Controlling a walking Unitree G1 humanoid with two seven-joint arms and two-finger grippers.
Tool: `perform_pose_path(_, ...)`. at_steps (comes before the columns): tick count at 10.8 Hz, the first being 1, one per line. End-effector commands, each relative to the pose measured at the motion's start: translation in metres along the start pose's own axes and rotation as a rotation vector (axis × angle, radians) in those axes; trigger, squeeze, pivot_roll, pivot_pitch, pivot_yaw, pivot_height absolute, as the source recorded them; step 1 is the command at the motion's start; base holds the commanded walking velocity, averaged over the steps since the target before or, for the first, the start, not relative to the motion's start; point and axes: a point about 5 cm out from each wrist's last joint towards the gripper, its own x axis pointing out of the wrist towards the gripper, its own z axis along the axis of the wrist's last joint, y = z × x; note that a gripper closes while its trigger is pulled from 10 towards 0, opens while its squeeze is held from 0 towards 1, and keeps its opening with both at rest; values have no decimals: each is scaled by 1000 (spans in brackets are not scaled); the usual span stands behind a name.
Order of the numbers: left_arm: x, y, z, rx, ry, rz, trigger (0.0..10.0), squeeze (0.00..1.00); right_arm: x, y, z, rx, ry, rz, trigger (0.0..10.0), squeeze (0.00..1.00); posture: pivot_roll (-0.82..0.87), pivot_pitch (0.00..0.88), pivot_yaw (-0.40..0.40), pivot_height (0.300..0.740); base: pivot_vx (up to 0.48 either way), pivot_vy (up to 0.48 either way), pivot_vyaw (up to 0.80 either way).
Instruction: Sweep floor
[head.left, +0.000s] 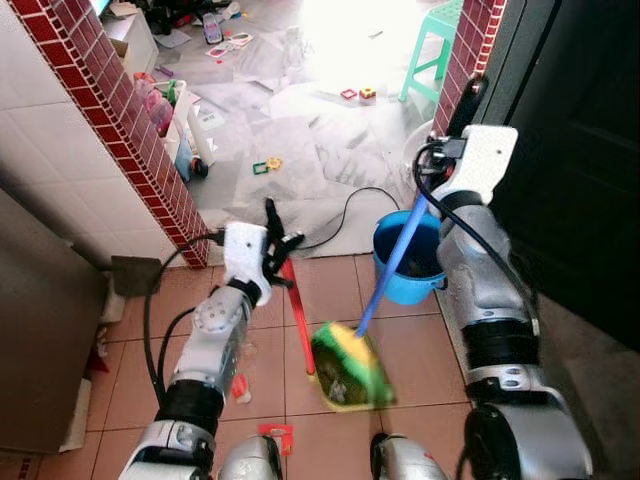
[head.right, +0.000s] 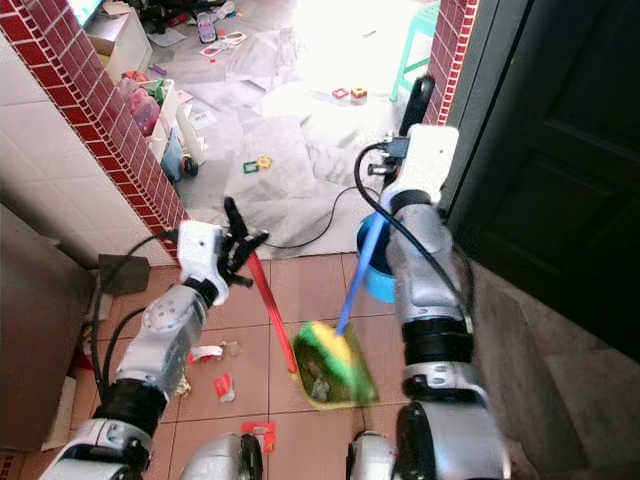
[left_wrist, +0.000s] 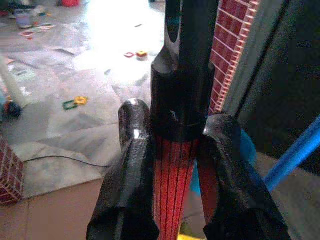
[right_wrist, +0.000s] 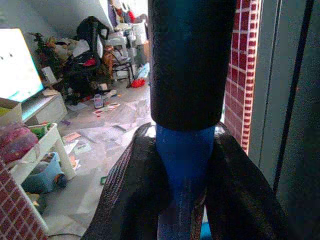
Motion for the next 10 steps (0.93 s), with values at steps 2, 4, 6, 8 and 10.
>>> perform_pose_path(2, 3, 14, 23, 3, -92, 45, 10000, 0, 5, -3, 20, -30, -103, 19, 10000, 0, -101, 25, 41, 740, 0, 0, 0)
perform_pose_path(4, 3, 19, 28, 20, -107, 64, 10000, 0, 6, -15, 28, -110, -161, -12, 10000, 0, -103, 8, 38, 740, 0, 0, 0)
perform_pose_path(6, 3, 23, 31, 25, -110, 59, 10000, 0, 7, -20, 26, -126, -147, -35, 10000, 0, -86, 5, 32, 740, 0, 0, 0)
perform_pose_path(8, 0, 27, 40, 30, -131, 67, 10000, 0, 0, -28, 5, -180, -52, -70, 10000, 0, -79, 17, 39, 740, 0, 0, 0)
perform_pose_path(10, -11, 34, 47, 1, -138, 59, 10000, 0, -14, -31, -4, -173, -4, -40, 10000, 0, -75, 32, 72, 740, 0, 0, 0)
